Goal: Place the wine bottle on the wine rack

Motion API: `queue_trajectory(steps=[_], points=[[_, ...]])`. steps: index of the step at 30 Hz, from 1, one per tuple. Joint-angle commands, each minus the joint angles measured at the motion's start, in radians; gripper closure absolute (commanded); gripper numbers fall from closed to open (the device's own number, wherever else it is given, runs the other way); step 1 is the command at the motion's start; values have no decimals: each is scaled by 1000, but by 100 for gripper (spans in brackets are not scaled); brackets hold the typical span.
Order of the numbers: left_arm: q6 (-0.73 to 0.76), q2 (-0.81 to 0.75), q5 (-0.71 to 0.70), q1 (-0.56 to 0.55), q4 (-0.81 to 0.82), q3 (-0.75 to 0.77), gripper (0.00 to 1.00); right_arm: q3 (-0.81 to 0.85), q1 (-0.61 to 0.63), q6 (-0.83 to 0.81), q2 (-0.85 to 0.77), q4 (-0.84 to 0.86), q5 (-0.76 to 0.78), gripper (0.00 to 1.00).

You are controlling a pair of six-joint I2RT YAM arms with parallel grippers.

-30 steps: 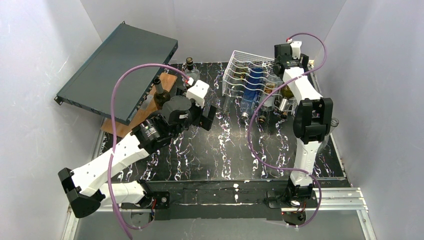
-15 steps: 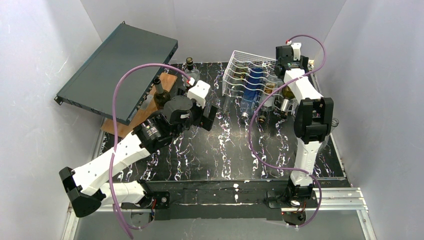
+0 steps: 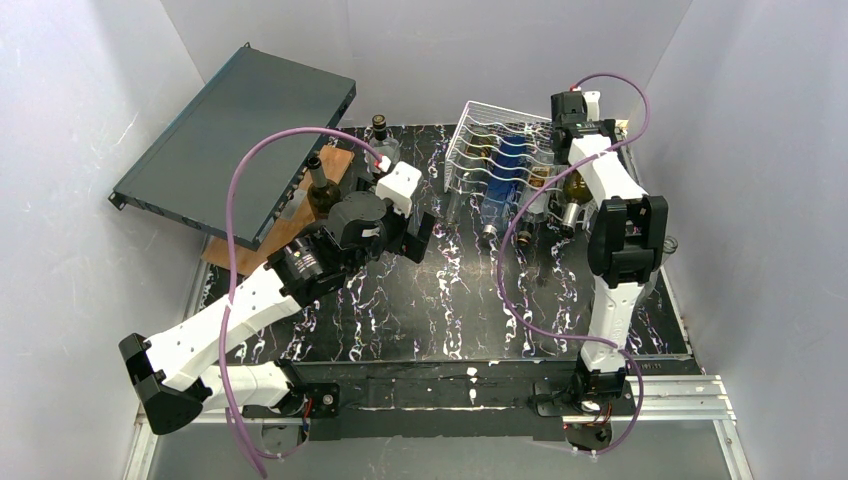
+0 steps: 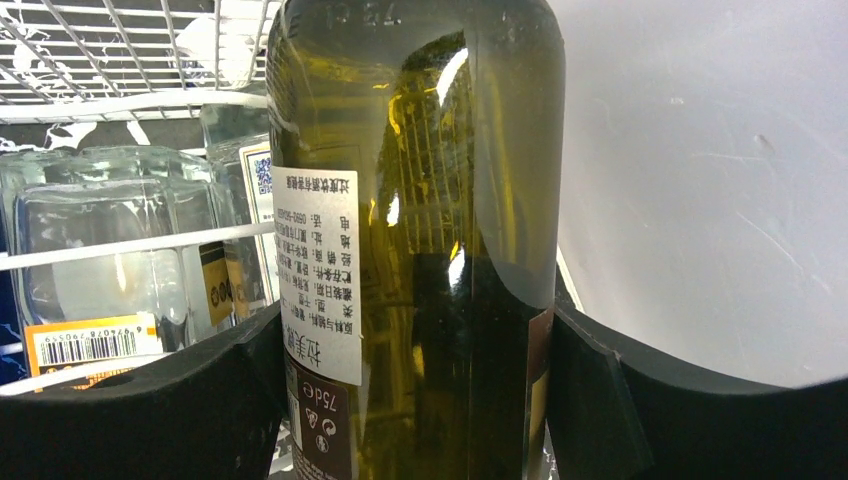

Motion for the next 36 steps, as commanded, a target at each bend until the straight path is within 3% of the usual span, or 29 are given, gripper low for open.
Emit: queue_trajectory(steps=[1,3,12,17,26,31,33,36], points=[[-9,-5,9,3,2,-4,1,-6,13,31,-62,26,-22,40],[-9,-5,7,4,1,-4,1,-6,13,12,-55,53,-23,39],[-7,-5,1,4,-2,-2,1,145,13,-2,48,-48,-34,13],[-7,-2,8,4,-2,-1,1,142,13,-11,36,-67,-46,2],[-16,6,16,4,-4,1,1,231,59,-14,-14,-143,20,2],[-19,0,22,4,-11,7,1,119,134,0,-183,-144,122,1],[-23,-7,30,4,-14,10,1,59,159,21,-260,-154,69,2],[-29,-14,37,4,-17,12,1,-74,187,56,-420,-129,-160,2]])
